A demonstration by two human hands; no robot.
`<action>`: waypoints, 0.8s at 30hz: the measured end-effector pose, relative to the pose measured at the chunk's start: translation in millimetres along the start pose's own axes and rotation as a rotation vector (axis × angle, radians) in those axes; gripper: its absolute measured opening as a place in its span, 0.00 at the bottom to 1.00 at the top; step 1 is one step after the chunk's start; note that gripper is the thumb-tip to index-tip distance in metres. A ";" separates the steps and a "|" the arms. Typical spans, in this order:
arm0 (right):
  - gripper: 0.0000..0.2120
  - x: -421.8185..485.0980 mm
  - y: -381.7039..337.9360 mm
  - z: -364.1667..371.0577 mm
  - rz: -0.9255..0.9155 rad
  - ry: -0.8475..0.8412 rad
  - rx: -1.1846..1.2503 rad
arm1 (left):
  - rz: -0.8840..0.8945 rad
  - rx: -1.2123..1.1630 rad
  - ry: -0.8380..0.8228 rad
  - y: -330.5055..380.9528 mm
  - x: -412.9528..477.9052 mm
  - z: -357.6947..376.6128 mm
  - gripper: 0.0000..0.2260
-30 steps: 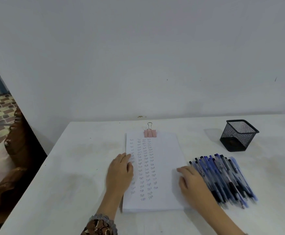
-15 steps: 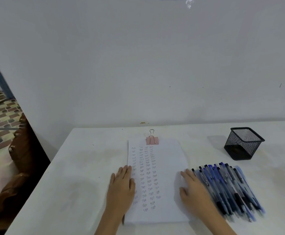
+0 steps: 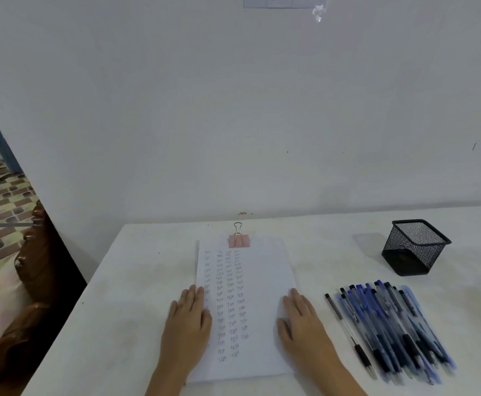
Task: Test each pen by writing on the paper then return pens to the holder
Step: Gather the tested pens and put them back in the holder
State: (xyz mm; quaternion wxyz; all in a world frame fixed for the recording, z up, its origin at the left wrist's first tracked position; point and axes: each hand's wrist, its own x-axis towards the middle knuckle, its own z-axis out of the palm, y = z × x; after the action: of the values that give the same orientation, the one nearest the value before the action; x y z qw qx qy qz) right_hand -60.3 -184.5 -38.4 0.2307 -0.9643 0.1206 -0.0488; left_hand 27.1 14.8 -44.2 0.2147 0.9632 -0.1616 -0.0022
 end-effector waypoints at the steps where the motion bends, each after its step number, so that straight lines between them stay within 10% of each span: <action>1: 0.33 -2.1 1.1 0.4 0.004 -0.007 -0.019 | 0.000 0.031 -0.009 -1.6 -2.7 2.6 0.43; 7: 0.22 -3.8 12.5 -6.4 -0.043 0.068 0.083 | 0.025 0.240 -0.008 -2.0 -11.8 6.0 0.32; 12: 0.12 -3.5 38.4 -54.0 0.041 0.505 0.377 | 0.039 0.469 -0.033 19.5 -15.5 -0.1 0.18; 15: 0.11 8.7 72.8 -85.0 0.174 0.765 0.486 | 0.036 0.368 0.024 45.9 -7.3 2.1 0.26; 24: 0.49 57.9 162.4 -127.8 0.528 0.827 0.693 | -0.076 0.075 0.059 88.1 0.3 48.9 0.33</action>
State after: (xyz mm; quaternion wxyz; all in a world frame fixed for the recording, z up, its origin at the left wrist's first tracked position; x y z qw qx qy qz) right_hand -57.6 -395.1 3.2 0.4701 -0.6712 0.4128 -0.3977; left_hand -3.6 -81.0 -52.1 0.1831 0.9756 -0.1185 0.0242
